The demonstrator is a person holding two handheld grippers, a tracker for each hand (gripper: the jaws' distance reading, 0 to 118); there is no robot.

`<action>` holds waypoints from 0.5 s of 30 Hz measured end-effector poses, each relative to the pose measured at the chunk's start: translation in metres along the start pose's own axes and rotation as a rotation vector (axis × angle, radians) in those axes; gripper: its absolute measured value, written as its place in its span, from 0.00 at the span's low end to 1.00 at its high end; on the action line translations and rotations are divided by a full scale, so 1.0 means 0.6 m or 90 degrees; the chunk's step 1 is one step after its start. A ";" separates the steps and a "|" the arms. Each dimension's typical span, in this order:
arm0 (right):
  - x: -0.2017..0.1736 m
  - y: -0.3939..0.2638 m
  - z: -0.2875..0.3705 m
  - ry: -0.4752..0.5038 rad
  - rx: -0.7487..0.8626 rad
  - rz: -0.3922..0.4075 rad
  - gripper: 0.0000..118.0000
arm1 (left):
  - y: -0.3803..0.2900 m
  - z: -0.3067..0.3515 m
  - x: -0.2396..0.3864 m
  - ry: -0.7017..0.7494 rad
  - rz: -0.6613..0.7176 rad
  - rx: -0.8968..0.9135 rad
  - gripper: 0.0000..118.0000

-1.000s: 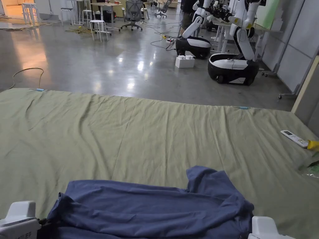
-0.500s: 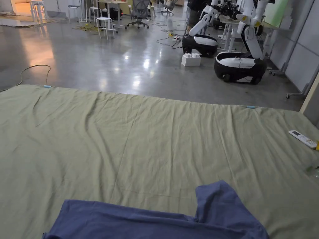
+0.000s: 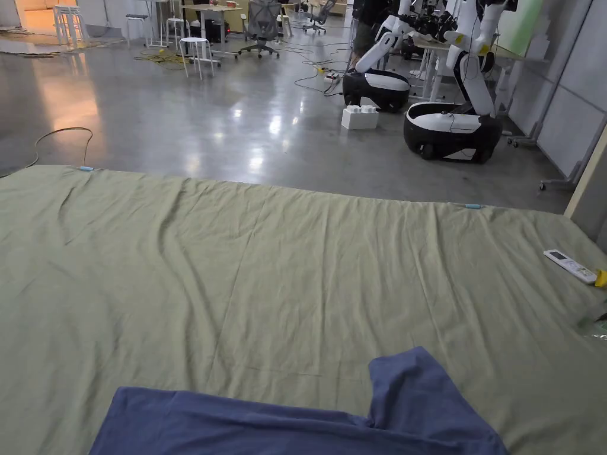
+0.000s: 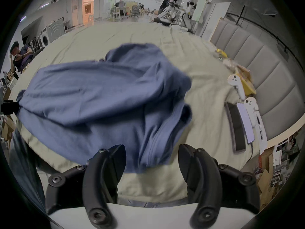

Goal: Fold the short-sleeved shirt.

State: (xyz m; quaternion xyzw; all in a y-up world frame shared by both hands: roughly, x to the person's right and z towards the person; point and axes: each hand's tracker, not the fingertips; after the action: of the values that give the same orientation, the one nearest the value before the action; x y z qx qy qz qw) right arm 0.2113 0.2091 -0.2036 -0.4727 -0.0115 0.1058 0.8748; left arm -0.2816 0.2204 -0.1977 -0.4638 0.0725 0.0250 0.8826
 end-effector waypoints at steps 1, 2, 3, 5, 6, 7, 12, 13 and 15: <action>-0.002 0.010 0.010 -0.008 0.025 -0.002 0.59 | 0.006 0.007 0.002 0.003 -0.002 0.024 0.40; -0.002 0.021 0.026 -0.011 0.051 -0.003 0.59 | 0.013 0.016 0.006 0.006 0.002 0.045 0.42; -0.005 0.032 0.036 -0.013 0.079 -0.008 0.59 | 0.020 0.024 0.010 0.012 0.004 0.065 0.49; -0.010 0.055 0.054 -0.011 0.144 -0.030 0.59 | 0.036 0.013 0.003 0.009 0.015 0.103 0.50; -0.005 0.062 0.056 -0.008 0.171 -0.037 0.60 | 0.044 0.018 0.005 0.009 0.021 0.122 0.50; -0.007 0.072 0.060 -0.004 0.194 -0.042 0.61 | 0.053 0.022 0.009 0.004 0.024 0.144 0.50; -0.028 0.118 0.071 0.004 0.306 -0.053 0.61 | 0.091 0.044 0.049 -0.014 0.036 0.253 0.50; -0.033 0.124 0.074 0.003 0.332 -0.061 0.58 | 0.097 0.049 0.056 -0.021 0.037 0.271 0.49; -0.044 0.138 0.079 -0.016 0.369 -0.074 0.45 | 0.106 0.062 0.069 -0.029 0.037 0.316 0.48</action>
State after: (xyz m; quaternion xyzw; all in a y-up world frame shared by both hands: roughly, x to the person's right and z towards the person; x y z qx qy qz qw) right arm 0.1656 0.2868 -0.2438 -0.2007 -0.0186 0.0602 0.9776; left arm -0.2437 0.2864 -0.2351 -0.2301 0.0698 0.0418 0.9698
